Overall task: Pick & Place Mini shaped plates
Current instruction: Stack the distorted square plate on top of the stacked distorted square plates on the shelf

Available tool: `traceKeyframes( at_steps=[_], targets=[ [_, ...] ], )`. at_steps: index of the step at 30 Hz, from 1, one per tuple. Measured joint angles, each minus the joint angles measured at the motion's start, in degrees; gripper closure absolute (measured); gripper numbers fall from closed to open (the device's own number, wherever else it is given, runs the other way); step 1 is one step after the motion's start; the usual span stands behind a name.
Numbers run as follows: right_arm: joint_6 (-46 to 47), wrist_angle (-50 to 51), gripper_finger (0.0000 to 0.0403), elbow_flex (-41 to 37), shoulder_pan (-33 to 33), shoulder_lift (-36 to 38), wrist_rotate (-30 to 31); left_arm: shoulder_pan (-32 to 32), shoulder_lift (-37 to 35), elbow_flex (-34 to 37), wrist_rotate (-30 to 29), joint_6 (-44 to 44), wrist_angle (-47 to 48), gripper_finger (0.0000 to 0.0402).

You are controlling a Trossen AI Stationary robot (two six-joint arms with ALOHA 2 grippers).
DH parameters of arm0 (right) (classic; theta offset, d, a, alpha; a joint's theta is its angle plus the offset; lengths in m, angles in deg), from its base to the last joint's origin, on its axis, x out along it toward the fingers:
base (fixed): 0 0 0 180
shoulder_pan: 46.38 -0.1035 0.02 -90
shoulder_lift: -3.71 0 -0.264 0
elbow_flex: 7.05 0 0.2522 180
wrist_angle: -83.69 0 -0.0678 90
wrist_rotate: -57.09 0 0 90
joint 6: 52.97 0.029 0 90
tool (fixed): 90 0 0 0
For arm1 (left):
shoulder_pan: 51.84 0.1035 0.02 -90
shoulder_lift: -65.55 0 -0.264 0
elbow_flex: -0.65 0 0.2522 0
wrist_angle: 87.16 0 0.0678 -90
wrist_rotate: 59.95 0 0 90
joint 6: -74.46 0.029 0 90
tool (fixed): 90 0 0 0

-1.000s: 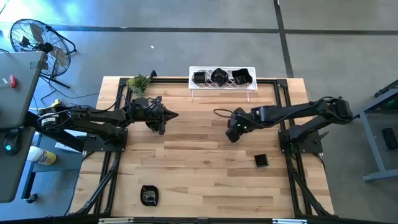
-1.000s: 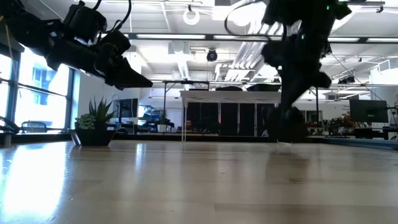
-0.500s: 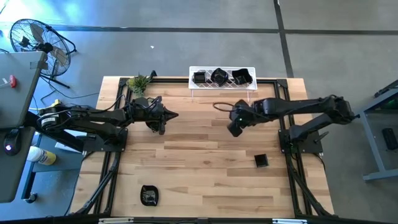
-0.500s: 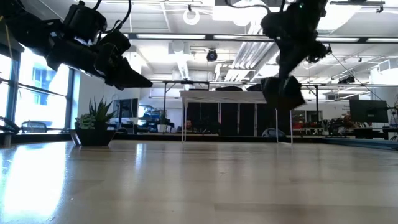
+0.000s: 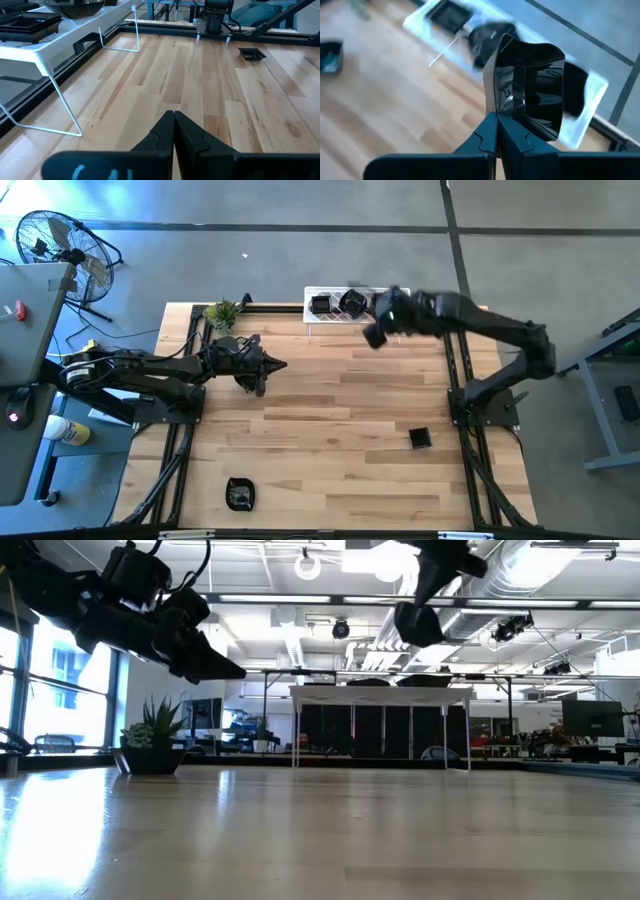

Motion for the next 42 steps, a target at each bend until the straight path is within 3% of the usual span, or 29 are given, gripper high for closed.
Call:
traceKeyframes(
  at_steps=[7, 15, 20, 31, 42],
  targets=[
    [-3.74, 12.57, 0.04, 16.88, 9.84, -13.72, -3.23, 0.0, 0.0, 0.0, 0.02, -0.02, 0.01, 0.0401],
    [-5.87, 23.15, 0.0401, 27.92, 13.47, -26.27, -2.24, 0.0, 0.0, 0.0, 0.02, -0.02, 0.42, 0.0401],
    [-9.74, 23.65, 0.04, 28.39, 13.34, -28.01, -0.5, -0.02, 0.0, 0.0, 0.02, -0.02, 0.47, 0.0401],
    [-7.58, 24.06, 0.0393, 26.92, 13.62, -28.01, 0.43, -0.02, 0.0, 0.0, 0.31, -0.02, 0.48, 0.0401],
    [-8.54, 24.2, 0.0312, 26.92, 13.67, -28.01, 1.82, -0.02, 0.0, 0.0, 0.37, -0.04, 0.52, 0.0401]
  ],
)
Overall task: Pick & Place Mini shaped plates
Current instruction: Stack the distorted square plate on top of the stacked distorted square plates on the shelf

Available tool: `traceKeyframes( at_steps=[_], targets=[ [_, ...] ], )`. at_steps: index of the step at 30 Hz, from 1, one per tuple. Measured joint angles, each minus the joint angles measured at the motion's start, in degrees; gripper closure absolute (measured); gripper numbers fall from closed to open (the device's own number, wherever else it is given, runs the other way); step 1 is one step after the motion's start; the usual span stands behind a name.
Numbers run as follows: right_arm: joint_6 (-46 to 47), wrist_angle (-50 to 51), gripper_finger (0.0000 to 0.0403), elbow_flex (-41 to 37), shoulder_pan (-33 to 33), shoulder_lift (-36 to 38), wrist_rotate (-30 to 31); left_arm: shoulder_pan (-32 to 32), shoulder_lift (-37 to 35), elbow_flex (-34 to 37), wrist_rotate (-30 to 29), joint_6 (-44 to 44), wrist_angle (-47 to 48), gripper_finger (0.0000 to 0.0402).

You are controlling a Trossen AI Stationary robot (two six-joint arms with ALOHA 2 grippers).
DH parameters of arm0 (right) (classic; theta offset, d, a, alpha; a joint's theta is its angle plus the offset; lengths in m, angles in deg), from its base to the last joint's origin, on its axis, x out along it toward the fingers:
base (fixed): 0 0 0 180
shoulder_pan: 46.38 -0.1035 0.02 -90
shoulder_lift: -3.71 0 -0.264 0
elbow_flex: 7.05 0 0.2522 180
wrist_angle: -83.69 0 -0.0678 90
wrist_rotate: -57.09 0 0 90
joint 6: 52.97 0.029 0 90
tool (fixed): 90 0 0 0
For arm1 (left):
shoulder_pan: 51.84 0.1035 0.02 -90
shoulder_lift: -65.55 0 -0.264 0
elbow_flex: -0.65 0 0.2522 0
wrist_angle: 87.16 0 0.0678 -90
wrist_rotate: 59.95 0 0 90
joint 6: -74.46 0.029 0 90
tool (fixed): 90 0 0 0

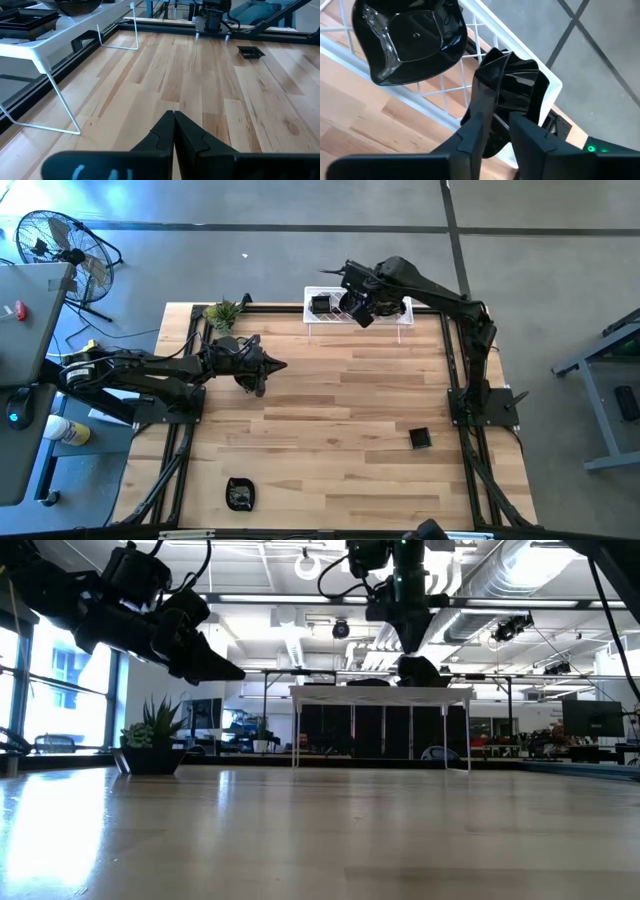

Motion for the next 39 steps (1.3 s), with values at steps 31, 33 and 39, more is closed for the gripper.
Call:
traceKeyframes(
  at_steps=[31, 33, 39],
  targets=[
    [2.9, -0.15, 0.0321, 0.0, 2.29, 0.96, -7.05, 0.0, 0.0, 0.0, 0.09, 0.0, 1.67, 0.0401],
    [3.23, -0.14, 0.0329, 0.01, 2.27, 0.96, -7.04, 0.0, 0.0, 0.0, 0.09, 0.0, 1.69, 0.0401],
    [4.46, -0.62, 0.0345, 0.0, 2.27, 0.96, -6.85, 0.0, 0.0, 0.0, 0.09, 0.0, 1.83, 0.0401]
  ],
)
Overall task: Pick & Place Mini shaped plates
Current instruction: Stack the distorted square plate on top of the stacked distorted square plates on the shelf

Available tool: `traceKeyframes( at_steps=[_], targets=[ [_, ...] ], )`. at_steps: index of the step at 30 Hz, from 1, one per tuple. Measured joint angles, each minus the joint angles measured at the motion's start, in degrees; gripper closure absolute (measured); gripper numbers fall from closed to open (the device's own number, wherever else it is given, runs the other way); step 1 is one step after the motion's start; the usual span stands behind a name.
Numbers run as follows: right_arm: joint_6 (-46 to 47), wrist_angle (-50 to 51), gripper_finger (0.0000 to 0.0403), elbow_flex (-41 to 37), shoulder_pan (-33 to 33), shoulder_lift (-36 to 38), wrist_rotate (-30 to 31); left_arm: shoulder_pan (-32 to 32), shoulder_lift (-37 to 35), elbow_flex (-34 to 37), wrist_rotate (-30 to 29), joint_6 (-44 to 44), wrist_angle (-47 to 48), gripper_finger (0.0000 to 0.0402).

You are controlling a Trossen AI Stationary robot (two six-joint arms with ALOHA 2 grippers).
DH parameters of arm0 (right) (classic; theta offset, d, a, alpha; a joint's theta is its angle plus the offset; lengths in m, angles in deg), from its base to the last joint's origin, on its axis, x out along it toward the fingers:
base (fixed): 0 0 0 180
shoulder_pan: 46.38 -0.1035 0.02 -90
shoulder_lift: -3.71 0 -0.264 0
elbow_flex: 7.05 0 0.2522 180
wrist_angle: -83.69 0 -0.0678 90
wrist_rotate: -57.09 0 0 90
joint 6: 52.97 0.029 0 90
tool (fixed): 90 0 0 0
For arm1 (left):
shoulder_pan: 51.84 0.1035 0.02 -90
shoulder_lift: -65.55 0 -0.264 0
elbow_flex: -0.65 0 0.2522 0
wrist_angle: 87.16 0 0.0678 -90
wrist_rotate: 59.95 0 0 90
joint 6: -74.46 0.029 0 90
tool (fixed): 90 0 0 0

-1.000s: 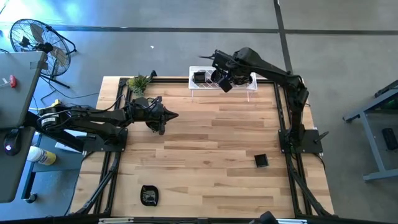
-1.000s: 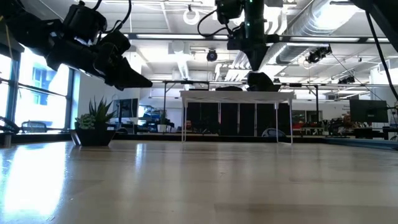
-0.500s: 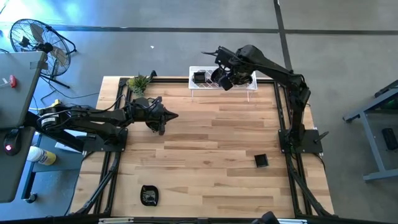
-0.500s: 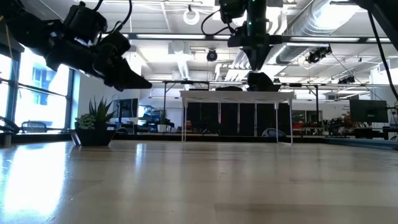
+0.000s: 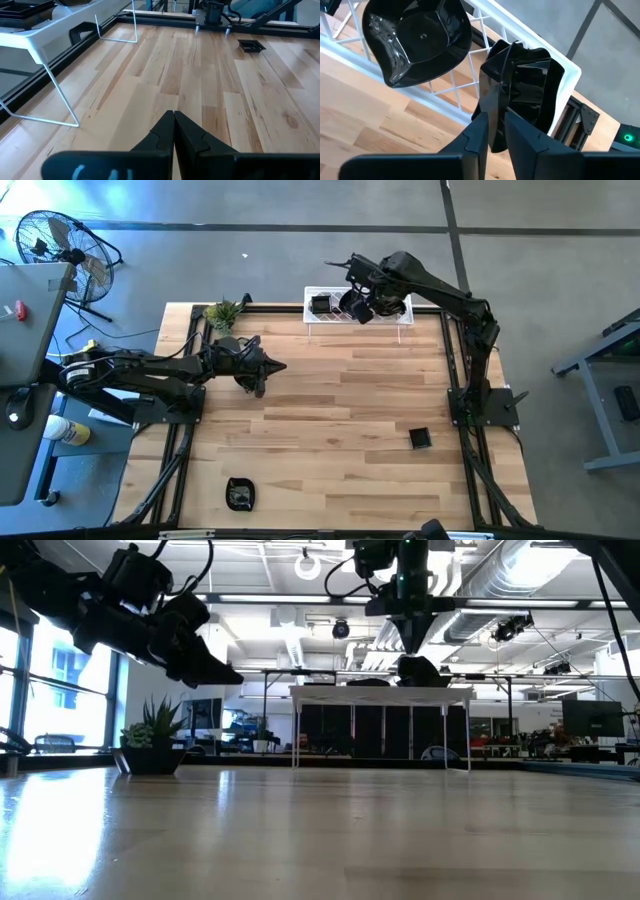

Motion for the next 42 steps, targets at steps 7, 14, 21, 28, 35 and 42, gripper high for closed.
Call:
traceKeyframes(
  at_steps=[7, 14, 21, 28, 35, 42],
  targets=[
    [1.4, -0.33, 0.0338, 0.0, 0.0, 0.0, 0.25, 0.0, 0.0, 0.0, 0.0, 0.0, 0.24, 0.0401],
    [1.7, -0.95, 0.0326, 0.01, 0.0, -0.06, -0.27, 0.0, 0.0, 0.0, 0.0, 0.0, 0.24, 0.0401],
    [1.88, -2.12, 0.0329, 0.01, -0.04, -0.33, -0.98, 0.0, 0.0, 0.0, 0.0, 0.0, 0.22, 0.0401],
    [1.26, -2.48, 0.036, 0.0, -0.04, -0.51, -1.53, 0.0, 0.0, 0.0, 0.0, 0.0, 0.22, 0.0401],
    [-0.95, -2.29, 0.04, 0.0, -0.03, -0.44, -0.18, 0.0, 0.0, 0.0, 0.0, -0.02, 0.18, 0.0401],
    [-1.08, -1.87, 0.0401, 0.02, -0.04, 2.51, 0.64, 0.01, 0.0, 0.0, 0.0, -0.2, -0.21, 0.0401]
  ],
)
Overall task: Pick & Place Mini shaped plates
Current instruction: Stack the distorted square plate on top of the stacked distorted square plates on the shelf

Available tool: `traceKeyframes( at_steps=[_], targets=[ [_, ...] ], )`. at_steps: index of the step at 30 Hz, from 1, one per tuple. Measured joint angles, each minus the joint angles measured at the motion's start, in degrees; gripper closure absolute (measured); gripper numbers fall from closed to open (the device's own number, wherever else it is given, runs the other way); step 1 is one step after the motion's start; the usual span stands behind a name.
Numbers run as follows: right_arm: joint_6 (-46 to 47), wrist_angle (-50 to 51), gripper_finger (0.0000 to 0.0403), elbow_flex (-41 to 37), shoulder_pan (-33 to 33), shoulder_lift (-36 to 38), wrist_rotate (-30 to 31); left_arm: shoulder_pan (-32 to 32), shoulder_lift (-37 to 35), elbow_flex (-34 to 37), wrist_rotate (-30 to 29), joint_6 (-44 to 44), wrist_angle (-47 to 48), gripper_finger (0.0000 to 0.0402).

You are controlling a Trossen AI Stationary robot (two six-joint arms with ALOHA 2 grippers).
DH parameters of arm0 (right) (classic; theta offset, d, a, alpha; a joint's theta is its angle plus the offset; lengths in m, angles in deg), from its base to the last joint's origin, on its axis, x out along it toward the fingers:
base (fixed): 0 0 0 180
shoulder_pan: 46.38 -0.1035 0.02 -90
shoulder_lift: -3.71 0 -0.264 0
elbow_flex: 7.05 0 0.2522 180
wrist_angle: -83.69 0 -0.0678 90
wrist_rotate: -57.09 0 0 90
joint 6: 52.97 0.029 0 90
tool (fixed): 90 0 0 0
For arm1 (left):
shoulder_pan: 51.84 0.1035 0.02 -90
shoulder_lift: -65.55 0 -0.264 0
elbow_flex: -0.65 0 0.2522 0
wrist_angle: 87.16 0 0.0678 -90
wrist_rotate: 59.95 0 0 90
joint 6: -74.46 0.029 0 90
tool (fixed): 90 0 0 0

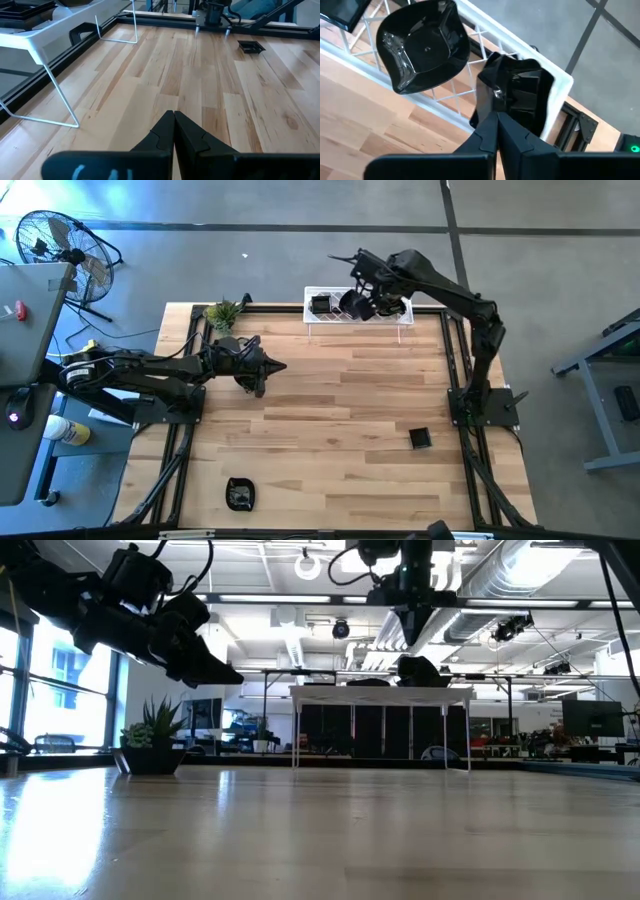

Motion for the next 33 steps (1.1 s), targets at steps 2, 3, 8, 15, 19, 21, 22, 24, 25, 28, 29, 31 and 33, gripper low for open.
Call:
traceKeyframes(
  at_steps=[2, 3, 8, 15, 19, 21, 22, 24, 25, 28, 29, 31, 33],
  targets=[
    [0.09, 0.02, 0.04, 0.0, 0.02, 1.0, 0.01, 0.0, 0.0, 0.0, 0.0, 0.0, 0.01, 0.0401],
    [0.13, 0.02, 0.0401, 0.0, 0.01, 1.41, 0.02, -0.01, 0.0, 0.0, 0.0, 0.0, 0.02, 0.0401],
    [2.54, 0.5, 0.0396, 0.0, -0.73, 2.87, -1.76, -0.01, 0.0, 0.0, 0.08, -0.02, -0.01, 0.0401],
    [-1.2, 1.38, 0.0333, -2.04, -2.47, 4.72, -0.03, -0.01, 0.0, 0.0, 3.3, -0.13, 1.02, 0.0401],
    [-4.2, -8.16, 0.0307, -13.34, -2.34, 12.9, 1.22, -0.01, 0.0, 0.0, 3.34, -0.11, 2.65, 0.0401],
    [-5.64, -16.64, 0.0305, -22.48, -2.27, 18.46, -0.9, -0.01, 0.0, 0.0, 3.34, -0.11, 3.21, 0.0401],
    [-6.23, -21.6, 0.0305, -27.05, -2.26, 21.23, -1.89, -0.01, 0.0, 0.0, 3.34, -0.11, 3.28, 0.0401],
    [-7.64, -30.5, 0.0304, -35.74, -2.67, 26.28, -2.85, -0.01, 0.0, 0.0, 3.34, -0.11, 3.11, 0.0401],
    [-8.7, -33.86, 0.0304, -39.64, -2.95, 28.49, -2.94, -0.01, 0.0, 0.0, 3.34, -0.11, 3.07, 0.0401],
    [-13.89, -43.08, 0.0304, -49.39, -4.11, 33.41, -1.9, -0.01, 0.0, 0.0, 3.21, -0.04, 3.01, 0.0401],
    [-15.77, -45.4, 0.0304, -51.78, -4.6, 34.45, -1.19, -0.01, 0.0, 0.0, 3.04, 0.02, 3.01, 0.0401],
    [-19.43, -49.26, 0.0304, -55.99, -5.61, 36.1, 0.83, -0.01, 0.0, 0.0, 2.89, 0.04, 2.99, 0.0401],
    [-22.82, -53.28, 0.0304, -59.04, -6.38, 36.61, 2.3, -0.01, 0.0, 0.0, 2.85, 0.04, 2.99, 0.0401]
  ],
)
